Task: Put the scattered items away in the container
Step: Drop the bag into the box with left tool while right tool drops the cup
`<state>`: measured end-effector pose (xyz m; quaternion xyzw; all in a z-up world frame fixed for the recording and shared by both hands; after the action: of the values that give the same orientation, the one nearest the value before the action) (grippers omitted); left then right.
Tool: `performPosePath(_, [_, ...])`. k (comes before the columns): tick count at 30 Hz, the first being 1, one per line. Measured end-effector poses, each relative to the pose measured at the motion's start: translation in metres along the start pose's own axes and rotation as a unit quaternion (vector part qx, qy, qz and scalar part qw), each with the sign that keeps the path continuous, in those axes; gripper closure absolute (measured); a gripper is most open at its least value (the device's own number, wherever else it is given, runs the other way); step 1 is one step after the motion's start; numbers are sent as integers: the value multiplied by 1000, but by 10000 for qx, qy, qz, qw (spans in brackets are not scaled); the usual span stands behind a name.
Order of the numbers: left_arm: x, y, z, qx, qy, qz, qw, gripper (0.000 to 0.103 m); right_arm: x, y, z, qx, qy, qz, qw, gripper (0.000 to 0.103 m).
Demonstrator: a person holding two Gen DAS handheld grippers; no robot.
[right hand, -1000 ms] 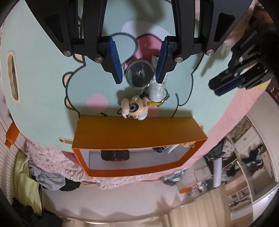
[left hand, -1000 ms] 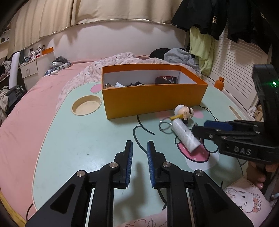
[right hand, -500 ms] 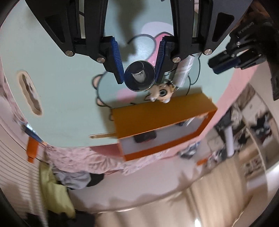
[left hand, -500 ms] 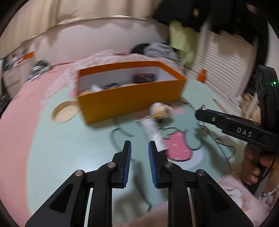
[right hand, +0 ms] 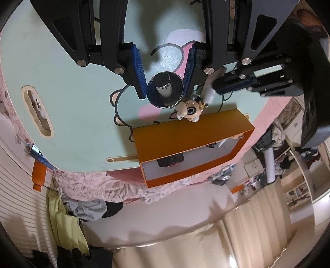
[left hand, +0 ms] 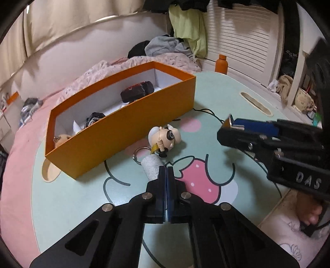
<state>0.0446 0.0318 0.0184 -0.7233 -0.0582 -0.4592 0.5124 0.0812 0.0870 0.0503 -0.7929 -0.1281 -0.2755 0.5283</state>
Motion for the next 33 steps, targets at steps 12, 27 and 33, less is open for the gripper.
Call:
performPosePath(12, [49, 4, -27, 467, 38, 740, 9962, 103, 2, -5, -2, 135, -6, 62, 9999, 68])
performPosePath(27, [55, -86, -90, 692, -351, 1545, 9849, 103, -46, -106, -39, 576, -200, 350, 9975, 68])
performPosePath(33, [18, -98, -109, 870, -461, 1371, 9856, 101, -86, -120, -38, 558, -125, 41, 9984, 66])
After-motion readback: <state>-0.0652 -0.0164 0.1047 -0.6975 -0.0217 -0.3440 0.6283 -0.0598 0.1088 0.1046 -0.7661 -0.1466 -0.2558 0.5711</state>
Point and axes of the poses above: each gripper's, at about its wrist camera, not at the fingertips, and x roughly against the way its jaws point, z to its right, y to its underside, the point moved 1 cm from there along -x, roughly the way its jaws point, and after that the axes turned 2 degrees about x, right-handed, at the moved point
